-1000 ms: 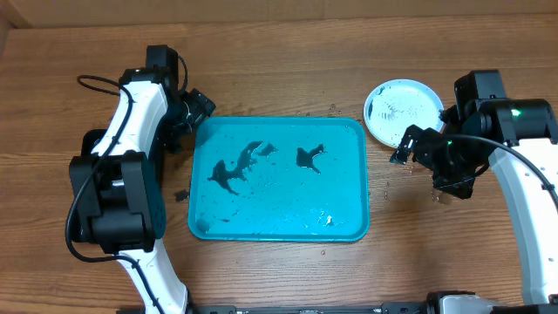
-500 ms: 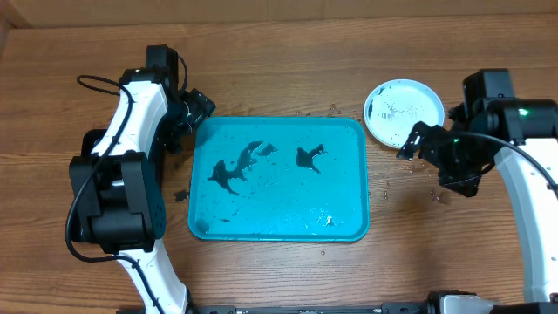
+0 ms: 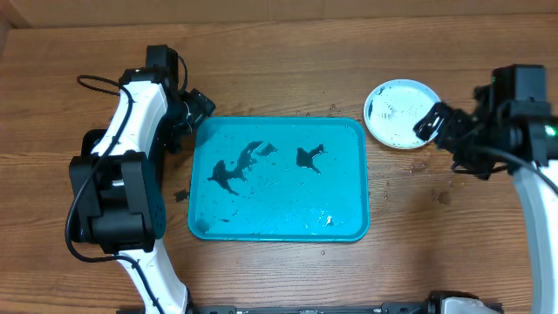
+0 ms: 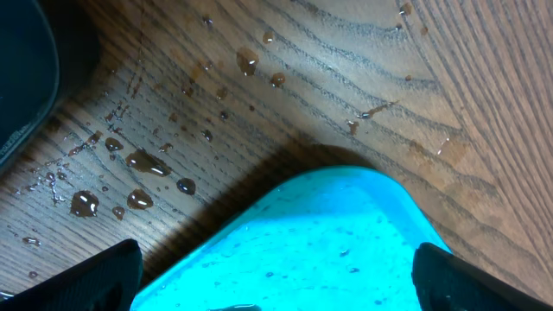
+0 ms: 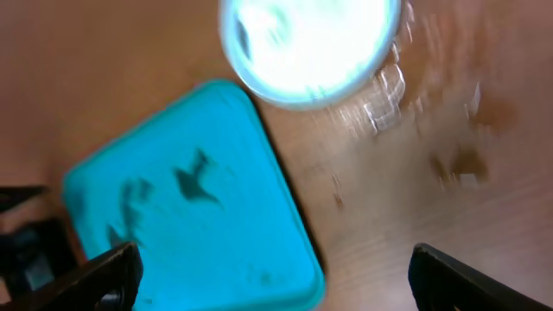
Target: Clean dirty plates on tray and stack at the side
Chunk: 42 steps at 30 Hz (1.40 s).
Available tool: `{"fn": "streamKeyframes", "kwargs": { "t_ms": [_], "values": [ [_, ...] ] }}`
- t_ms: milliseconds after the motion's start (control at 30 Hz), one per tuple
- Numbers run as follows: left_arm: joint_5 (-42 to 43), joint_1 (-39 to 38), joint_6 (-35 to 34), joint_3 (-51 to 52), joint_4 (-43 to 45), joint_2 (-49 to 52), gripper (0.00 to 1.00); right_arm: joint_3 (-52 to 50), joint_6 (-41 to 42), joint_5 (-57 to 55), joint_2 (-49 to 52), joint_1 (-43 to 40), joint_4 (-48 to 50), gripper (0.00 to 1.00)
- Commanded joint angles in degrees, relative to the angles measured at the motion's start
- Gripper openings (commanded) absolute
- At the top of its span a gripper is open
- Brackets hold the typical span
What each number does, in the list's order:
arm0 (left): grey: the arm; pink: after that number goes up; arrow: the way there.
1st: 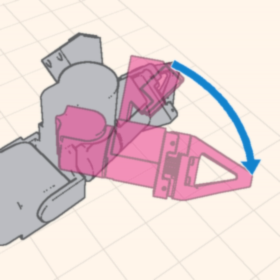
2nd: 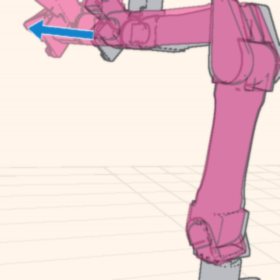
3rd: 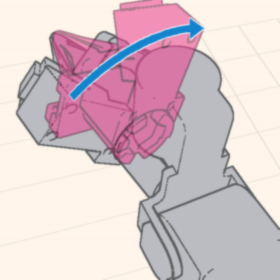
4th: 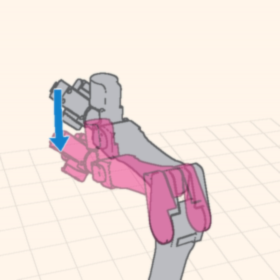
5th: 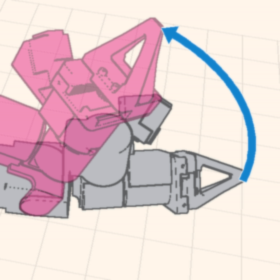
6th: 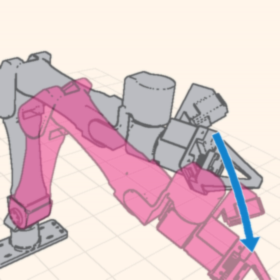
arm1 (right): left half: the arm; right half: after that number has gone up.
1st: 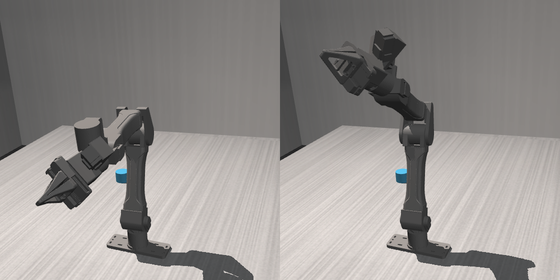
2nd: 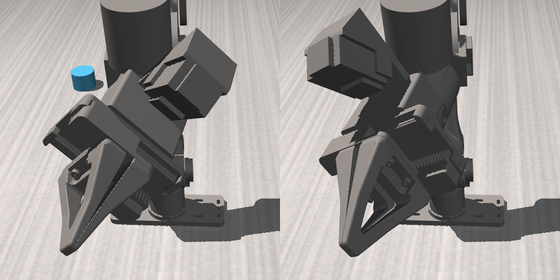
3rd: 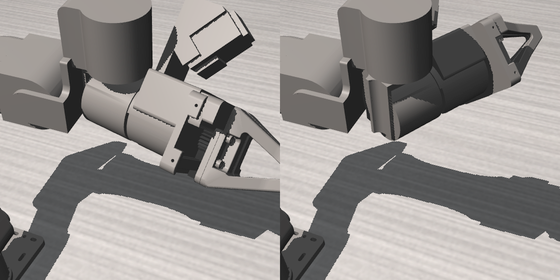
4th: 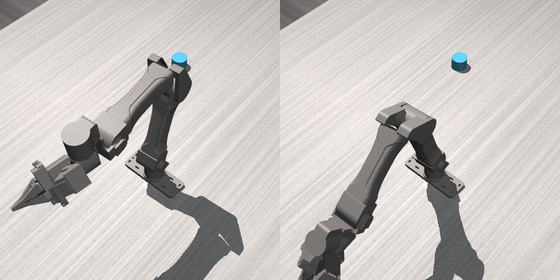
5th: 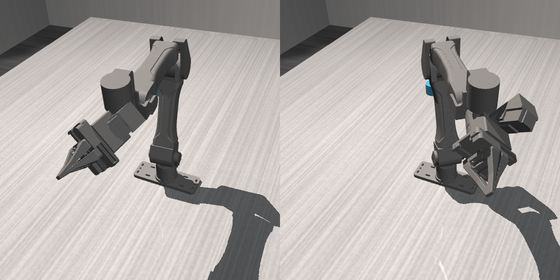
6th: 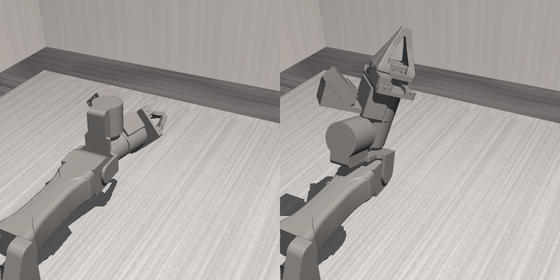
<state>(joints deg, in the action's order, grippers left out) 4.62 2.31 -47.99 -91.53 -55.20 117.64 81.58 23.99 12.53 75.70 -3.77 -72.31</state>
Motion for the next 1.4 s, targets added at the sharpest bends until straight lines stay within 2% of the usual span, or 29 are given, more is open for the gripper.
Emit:
{"fn": "streamKeyframes", "kwargs": {
  "t_ms": [0, 367, 667, 833, 1367],
  "values": [
    [-0.76, 0.28, 0.42, 0.31, 0.0, -1.2, 1.0, 0.87, -0.26, -1.14, -6.43, -0.26, 2.67, 1.0],
    [-0.76, 0.28, 0.42, 0.31, 0.0, -1.2, 1.0, -3.02, -0.24, -2.21, -22.84, -0.26, 6.23, 1.0],
    [-0.76, 0.28, 0.44, 0.31, 0.02, -1.2, 0.99, -5.03, -0.28, -2.25, -25.51, 0.09, 6.21, 1.0],
    [-0.76, 0.28, 0.42, 0.31, 0.0, -1.2, 1.0, -8.85, -0.26, -2.62, -29.59, 2.12, 14.1, 1.0],
    [-0.76, 0.28, 0.42, 0.31, 0.0, -1.2, 1.0, -36.52, -0.22, -1.99, -49.09, 6.01, 37.88, 1.0]
  ]
}}
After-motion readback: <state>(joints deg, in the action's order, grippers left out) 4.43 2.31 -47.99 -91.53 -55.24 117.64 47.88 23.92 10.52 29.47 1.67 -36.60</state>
